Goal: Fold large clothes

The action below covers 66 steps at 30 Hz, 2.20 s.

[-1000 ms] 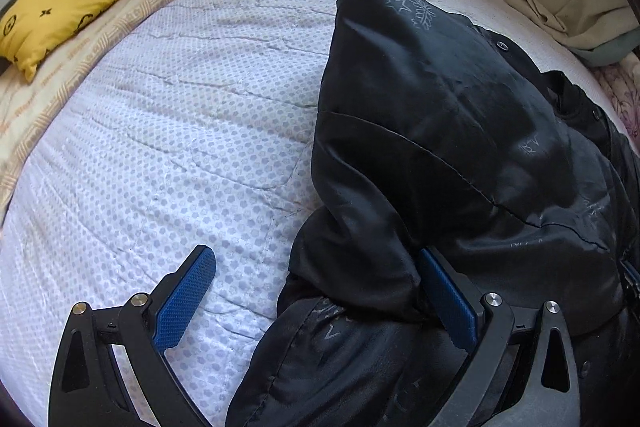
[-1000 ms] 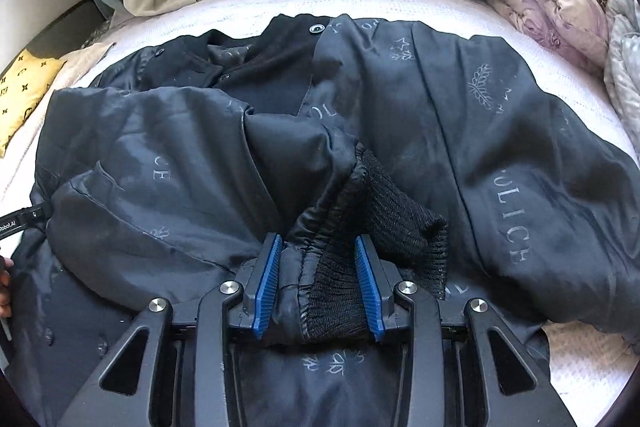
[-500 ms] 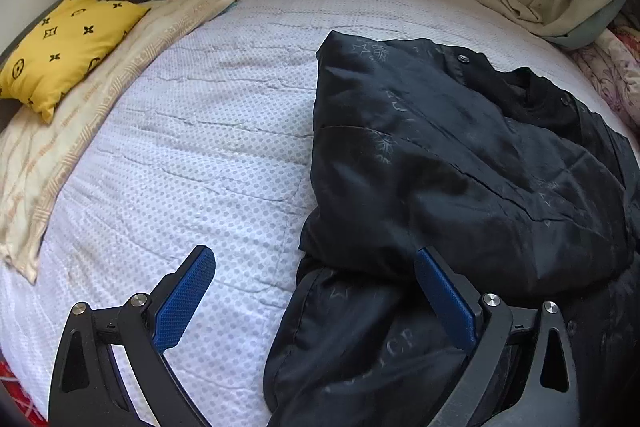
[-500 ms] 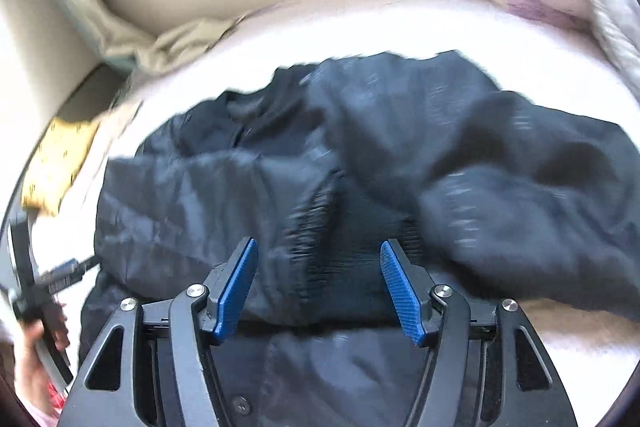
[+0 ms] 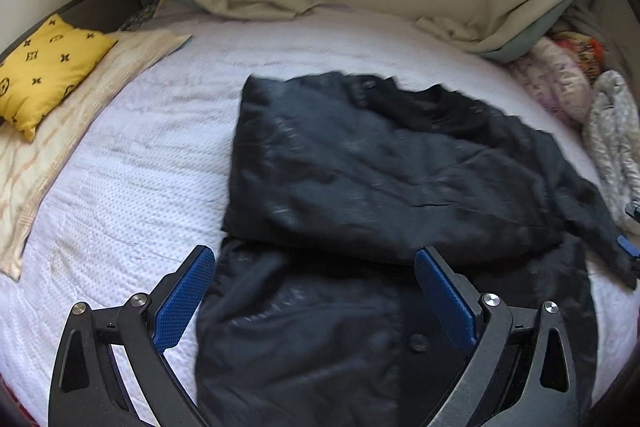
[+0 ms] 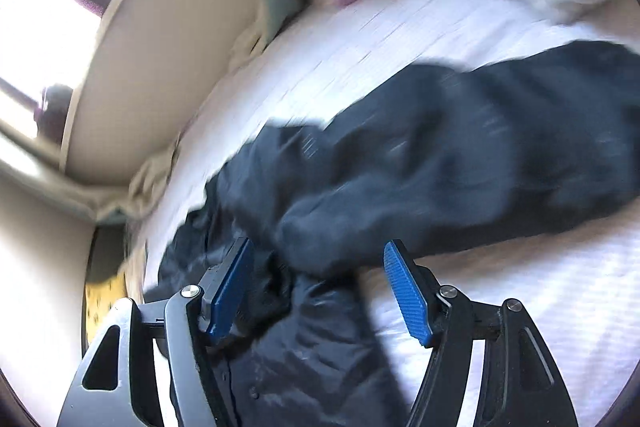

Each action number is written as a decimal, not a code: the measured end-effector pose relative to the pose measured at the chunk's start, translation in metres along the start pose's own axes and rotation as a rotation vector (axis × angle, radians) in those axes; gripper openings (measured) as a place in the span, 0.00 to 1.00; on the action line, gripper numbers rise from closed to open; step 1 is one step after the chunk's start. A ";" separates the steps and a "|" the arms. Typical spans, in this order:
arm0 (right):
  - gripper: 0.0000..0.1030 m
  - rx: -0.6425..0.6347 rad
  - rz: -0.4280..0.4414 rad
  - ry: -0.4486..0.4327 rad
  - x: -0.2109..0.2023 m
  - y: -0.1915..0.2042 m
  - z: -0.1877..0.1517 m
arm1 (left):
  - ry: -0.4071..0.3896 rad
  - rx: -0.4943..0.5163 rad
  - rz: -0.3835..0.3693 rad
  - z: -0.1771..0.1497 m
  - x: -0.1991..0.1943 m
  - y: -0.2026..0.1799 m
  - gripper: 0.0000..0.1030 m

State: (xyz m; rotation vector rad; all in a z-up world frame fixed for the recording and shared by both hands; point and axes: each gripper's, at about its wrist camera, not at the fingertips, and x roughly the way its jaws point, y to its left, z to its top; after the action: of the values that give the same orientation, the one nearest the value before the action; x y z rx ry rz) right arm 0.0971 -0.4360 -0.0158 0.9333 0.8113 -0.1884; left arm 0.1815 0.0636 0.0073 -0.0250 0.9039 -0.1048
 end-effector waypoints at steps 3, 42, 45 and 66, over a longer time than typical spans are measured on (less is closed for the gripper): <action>0.64 0.083 -0.020 -0.071 -0.028 -0.032 0.012 | -0.032 0.018 -0.010 -0.003 -0.014 -0.010 0.99; 0.16 0.519 -0.068 -0.301 -0.046 -0.203 0.031 | -0.003 -0.025 -0.044 -0.005 -0.003 -0.019 0.99; 0.13 0.442 -0.123 -0.329 -0.055 -0.186 0.035 | -0.014 -0.029 -0.042 -0.003 -0.006 -0.018 0.99; 0.13 -0.645 -0.350 -0.403 -0.025 0.135 -0.035 | -0.021 -0.033 -0.041 0.001 -0.006 -0.018 0.99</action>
State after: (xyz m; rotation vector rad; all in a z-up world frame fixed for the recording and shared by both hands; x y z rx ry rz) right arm 0.1247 -0.3326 0.0769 0.1297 0.5929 -0.3776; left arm 0.1771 0.0463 0.0134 -0.0752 0.8846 -0.1275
